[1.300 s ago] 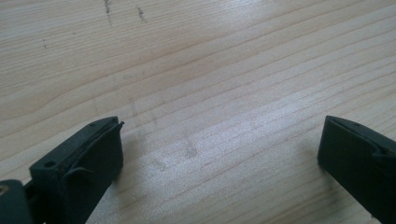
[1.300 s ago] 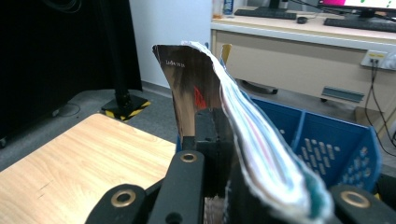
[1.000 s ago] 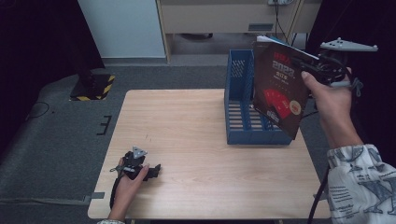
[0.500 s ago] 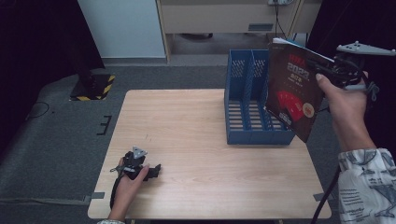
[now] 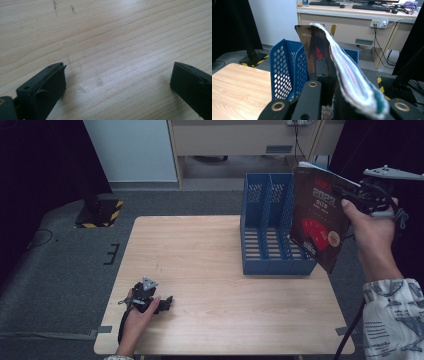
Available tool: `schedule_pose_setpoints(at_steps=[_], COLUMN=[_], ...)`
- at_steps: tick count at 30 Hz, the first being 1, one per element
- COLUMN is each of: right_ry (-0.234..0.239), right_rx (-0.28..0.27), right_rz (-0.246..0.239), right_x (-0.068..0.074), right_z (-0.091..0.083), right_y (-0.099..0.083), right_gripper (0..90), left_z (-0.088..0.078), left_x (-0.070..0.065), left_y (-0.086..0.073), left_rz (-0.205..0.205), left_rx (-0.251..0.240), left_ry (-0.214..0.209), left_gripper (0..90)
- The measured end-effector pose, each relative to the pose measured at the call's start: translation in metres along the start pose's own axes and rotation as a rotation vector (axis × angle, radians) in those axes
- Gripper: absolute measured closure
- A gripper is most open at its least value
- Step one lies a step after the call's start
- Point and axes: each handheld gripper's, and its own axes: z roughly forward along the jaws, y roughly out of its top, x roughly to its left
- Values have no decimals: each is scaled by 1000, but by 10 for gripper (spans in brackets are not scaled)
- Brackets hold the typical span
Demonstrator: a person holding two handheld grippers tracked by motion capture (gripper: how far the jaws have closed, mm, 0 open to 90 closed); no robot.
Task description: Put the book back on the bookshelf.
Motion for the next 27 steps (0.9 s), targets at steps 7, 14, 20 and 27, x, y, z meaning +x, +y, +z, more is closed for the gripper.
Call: schedule_pose_setpoints(at_steps=[7, 14, 20, 27], right_ry=[-21, -42, -86, -118], right_rx=[3, -4, 0, 1], right_rz=[7, 24, 38, 61], right_x=[-1, -5, -12, -17], right_z=[1, 2, 8, 20], right_y=[0, 1, 3, 1], right_gripper=[870, 870, 870, 870], left_z=[0, 0, 0, 0], left_x=[0, -1, -1, -1], left_y=[0, 0, 0, 0], left_rz=[0, 0, 2, 2], left_rx=[-1, -3, -2, -5], left_ry=[0, 0, -1, -1], left_gripper=[0, 0, 0, 0])
